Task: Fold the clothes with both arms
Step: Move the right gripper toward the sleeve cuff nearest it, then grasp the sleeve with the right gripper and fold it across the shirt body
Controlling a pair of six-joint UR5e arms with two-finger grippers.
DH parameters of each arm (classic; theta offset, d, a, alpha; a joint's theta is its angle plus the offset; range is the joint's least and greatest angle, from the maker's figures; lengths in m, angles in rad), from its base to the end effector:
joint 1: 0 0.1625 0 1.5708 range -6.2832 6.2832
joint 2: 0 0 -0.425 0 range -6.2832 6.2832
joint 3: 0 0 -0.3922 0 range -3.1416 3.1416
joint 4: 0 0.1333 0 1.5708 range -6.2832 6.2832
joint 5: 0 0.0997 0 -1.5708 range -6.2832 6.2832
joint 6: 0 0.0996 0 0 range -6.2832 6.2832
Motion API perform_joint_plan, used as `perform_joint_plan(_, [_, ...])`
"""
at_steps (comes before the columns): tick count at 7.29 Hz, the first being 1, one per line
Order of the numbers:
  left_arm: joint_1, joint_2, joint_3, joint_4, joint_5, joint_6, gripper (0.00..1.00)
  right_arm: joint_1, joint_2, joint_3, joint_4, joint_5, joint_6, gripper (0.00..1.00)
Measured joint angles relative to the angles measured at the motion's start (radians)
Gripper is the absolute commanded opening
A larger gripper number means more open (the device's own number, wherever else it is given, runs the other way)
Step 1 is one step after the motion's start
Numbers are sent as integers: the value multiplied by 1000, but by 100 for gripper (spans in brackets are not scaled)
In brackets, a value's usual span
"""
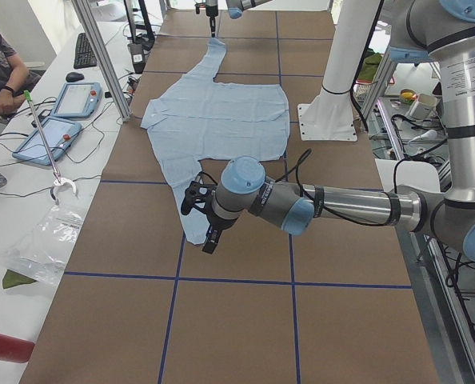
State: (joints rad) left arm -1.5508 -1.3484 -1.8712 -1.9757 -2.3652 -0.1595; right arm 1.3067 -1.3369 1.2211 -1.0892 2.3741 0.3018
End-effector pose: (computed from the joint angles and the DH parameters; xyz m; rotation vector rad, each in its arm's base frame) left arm -0.0539 -0.4191 0.5620 0.3848 0.8152 0.0618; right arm -0.0987 -0.6010 0.6502 0.1103 -0.8587 -0.1116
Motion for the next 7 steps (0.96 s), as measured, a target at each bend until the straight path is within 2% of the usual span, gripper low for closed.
perform_joint_plan(2, [-1, 0, -1, -1, 0, 0, 100, -22, -14, 106, 3, 62, 129, 0])
perform_joint_plan(4, [0, 0, -2, -4, 0, 7, 100, -117, -5, 235, 4, 79, 369, 0])
perform_joint_plan(5, [0, 0, -2, -5, 0, 9, 100, -186, 33, 284, 3, 52, 527, 0])
perform_joint_plan(7, [0, -1, 2, -20, 1, 9, 100, -327, 193, 292, -5, -58, 821, 0])
